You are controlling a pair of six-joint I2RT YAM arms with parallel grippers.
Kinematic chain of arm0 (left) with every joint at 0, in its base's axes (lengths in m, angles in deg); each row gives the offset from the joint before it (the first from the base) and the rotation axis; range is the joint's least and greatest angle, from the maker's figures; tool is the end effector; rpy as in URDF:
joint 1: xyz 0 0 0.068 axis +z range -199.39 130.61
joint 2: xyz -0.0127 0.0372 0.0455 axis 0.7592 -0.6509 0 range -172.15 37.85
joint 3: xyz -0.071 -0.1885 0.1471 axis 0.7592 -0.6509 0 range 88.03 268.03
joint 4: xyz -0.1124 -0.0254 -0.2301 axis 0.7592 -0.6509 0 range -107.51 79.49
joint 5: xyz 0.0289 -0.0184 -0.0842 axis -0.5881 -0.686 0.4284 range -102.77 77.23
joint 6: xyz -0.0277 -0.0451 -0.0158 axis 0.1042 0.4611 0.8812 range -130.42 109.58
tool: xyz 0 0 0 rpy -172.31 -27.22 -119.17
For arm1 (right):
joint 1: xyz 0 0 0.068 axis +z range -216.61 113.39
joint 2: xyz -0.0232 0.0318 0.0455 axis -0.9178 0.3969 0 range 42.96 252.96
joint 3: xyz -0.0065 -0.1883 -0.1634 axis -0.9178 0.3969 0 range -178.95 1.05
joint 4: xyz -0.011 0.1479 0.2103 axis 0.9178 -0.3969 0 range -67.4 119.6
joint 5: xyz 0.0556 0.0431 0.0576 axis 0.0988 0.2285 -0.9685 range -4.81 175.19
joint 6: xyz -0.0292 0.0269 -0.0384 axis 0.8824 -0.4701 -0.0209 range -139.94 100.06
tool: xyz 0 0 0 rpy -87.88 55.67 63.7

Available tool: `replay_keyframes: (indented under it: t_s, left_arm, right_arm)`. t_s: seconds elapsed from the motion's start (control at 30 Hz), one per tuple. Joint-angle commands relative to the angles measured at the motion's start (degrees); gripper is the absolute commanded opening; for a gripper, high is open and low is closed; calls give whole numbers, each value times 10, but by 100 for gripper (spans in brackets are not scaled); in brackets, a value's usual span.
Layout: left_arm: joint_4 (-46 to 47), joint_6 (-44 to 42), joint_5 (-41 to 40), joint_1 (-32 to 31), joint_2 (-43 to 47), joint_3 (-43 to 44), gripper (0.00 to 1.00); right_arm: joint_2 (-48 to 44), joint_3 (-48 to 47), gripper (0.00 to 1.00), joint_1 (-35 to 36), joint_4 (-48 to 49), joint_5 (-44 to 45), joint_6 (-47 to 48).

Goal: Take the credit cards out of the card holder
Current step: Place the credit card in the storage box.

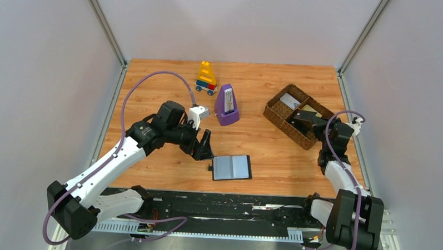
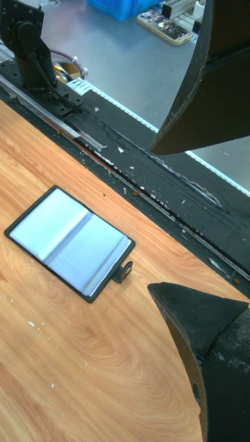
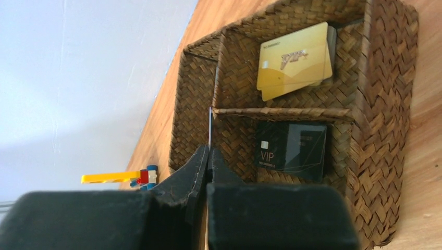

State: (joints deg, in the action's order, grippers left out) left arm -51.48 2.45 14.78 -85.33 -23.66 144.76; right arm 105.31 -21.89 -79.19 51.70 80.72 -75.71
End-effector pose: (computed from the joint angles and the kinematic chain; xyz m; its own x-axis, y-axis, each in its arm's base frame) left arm 0.1721 -0.1464 0.2870 -0.7394 0.2921 -0.6066 0.6329 0.6087 -0.4784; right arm 0.2340 -0.0492 0.1862 -0.0440 0.8543 -0.5179 0.3213 0.5030 0.8023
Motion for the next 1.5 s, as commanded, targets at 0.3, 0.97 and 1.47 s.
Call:
replay_keyframes:
  t_s: [0.3, 0.97, 1.47]
  left_arm:
    - [6, -13, -9, 2, 29, -6, 100]
    - [6, -13, -13, 2, 35, -7, 100]
    - [5, -13, -22, 1, 40, -7, 100]
  right_arm:
    - [54, 23, 0, -1, 84, 14, -62]
    - [147, 11, 5, 16, 115, 11, -101]
    - [163, -33, 25, 17, 31, 9, -69]
